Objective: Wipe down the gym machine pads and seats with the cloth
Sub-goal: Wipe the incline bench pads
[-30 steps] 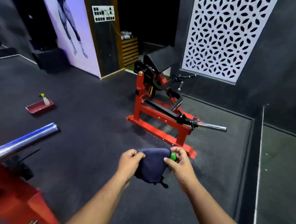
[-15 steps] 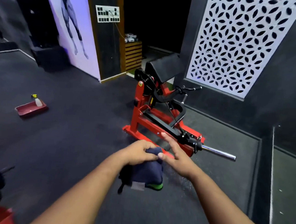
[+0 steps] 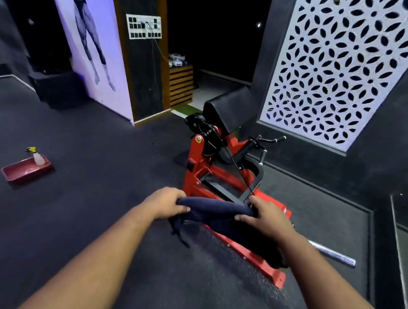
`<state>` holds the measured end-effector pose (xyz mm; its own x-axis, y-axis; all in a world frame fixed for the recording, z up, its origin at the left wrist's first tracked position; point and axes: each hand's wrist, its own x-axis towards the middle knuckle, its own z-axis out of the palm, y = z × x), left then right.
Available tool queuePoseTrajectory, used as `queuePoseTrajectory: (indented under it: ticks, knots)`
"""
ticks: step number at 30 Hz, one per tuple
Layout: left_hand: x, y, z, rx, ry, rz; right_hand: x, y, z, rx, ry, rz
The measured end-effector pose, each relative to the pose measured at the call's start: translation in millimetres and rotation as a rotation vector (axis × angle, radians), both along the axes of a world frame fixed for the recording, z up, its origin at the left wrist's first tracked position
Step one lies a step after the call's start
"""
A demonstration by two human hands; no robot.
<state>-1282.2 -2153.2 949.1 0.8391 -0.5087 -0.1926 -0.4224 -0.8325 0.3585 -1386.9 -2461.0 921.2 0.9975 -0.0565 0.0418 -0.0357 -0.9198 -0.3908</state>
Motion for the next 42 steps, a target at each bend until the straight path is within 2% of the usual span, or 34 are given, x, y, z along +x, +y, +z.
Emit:
queuePoseTrajectory:
  ticks: [3,4,10,14,18,22,24,28,33,36,39,42]
  knots:
    - [36.3,10.3,-2.3,-0.179,0.039,0.123,42.9,-14.3,-9.6,-0.123,0.11,0.055]
    - [47.7,10.4,-3.6,-0.226,0.048,0.16,56.4,-12.6,-9.8,-0.098,0.119,0.038]
    - [131.4,-20.7,-19.5,-0.306,0.1,0.377,174.2,23.1,-28.4,0.497,0.058,-0.297]
    - [172.8,-53.0,-39.5,-0.288,0.132,0.402,248.7,72.1,-44.6,0.657,0.056,-0.263]
    - [222.4,-63.5,-51.2,-0.457,0.155,0.483,318.9,107.9,-45.0,0.589,-0.04,-0.18]
    - [280.9,-34.5,-56.5,-0.525,0.044,0.59,382.0,114.3,-25.1,0.302,-0.235,-0.152]
    - [320.1,-12.6,-59.2,-0.555,0.001,0.63,422.3,121.3,-16.2,0.195,-0.259,-0.171]
    - [375.1,7.6,-48.6,-0.597,-0.002,0.541,481.7,142.5,-9.3,0.167,-0.218,-0.139]
    - [484.1,58.1,-14.0,-0.471,-0.069,0.152,584.3,171.6,-18.3,0.258,0.155,-0.121]
    - [550.6,86.3,25.1,-0.379,-0.064,-0.007,631.6,179.7,-19.8,0.335,0.117,-0.088]
    - [625.5,104.3,57.6,-0.326,-0.213,-0.088,658.0,191.8,-8.3,0.687,0.091,-0.016]
    - [692.3,105.4,76.4,-0.071,-0.568,-0.114,681.3,206.4,2.1,1.024,0.077,-0.043]
